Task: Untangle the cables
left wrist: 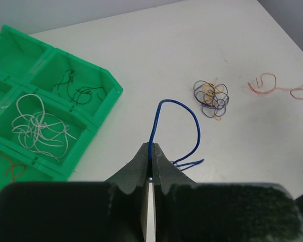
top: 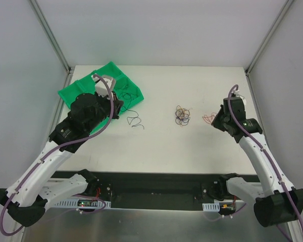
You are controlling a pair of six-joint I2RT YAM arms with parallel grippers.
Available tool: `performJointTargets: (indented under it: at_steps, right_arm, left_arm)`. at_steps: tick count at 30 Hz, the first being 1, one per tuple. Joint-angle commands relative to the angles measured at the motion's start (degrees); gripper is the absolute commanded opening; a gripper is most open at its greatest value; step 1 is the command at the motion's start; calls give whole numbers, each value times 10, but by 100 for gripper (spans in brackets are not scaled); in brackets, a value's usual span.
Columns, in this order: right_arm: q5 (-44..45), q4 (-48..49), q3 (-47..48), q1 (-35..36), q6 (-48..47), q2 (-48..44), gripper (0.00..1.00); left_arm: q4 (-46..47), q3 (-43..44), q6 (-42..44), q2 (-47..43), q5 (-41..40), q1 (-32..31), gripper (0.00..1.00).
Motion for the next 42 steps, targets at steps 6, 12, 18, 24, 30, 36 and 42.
performJointTargets:
  at_steps: [6,12,18,24,30,36,42]
  right_arm:
    - [-184,-21,1,-9,-32,99,0]
    - [-252,-63,24,-9,-52,130,0]
    - [-284,-87,21,-3,-72,117,0]
    - [-284,-110,17,-4,-83,102,0]
    - [-266,-118,28,-5,-94,100,0]
    - [-259,-129,49,-10,-94,115,0]
    - [-251,-137,61,-16,-97,125,0]
  left_arm:
    - [-23,109,18,85,-33,99,0]
    - [19,182,-12,174,17,193,0]
    - [75,262,-58,285,57,278,0]
    - [105,381,-70,410,78,320,0]
    - [110,484,-37,515,74,345,0]
    - [110,524,-24,571,69,355,0]
    - [112,519,-24,610,67,355,0]
